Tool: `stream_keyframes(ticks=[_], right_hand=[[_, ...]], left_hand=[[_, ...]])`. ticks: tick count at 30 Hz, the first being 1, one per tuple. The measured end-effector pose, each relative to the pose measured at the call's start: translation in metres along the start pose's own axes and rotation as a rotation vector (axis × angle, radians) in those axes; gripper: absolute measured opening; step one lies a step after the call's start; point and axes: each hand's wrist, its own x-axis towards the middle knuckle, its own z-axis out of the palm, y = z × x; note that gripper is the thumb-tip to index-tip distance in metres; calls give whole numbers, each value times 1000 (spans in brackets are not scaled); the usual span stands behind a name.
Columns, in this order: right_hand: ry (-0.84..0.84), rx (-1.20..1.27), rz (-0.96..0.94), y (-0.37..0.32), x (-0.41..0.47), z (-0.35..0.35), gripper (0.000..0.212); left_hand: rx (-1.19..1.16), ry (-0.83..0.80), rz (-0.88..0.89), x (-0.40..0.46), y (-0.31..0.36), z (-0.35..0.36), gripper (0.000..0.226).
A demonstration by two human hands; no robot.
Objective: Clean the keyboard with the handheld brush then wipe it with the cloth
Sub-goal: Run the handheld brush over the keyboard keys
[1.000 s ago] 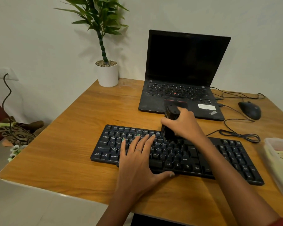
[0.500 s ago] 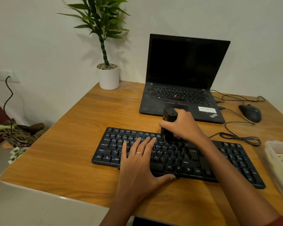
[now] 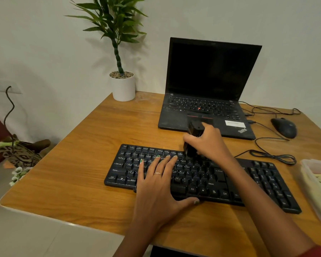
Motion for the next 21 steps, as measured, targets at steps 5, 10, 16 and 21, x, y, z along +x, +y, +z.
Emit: stream_keyframes(ticks=[5, 10, 16, 21], right_hand=[[-144, -12, 44, -3, 4, -13, 24], [-133, 28, 77, -4, -3, -5, 21], [-2, -76, -21, -5, -5, 3, 23], [-224, -77, 34, -9, -2, -9, 23]], left_hand=[[3, 2, 0, 0, 0, -1, 106], [-13, -13, -5, 0, 0, 0, 106], [-31, -12, -4, 0, -1, 0, 106], [-20, -9, 0, 0, -1, 2, 106]])
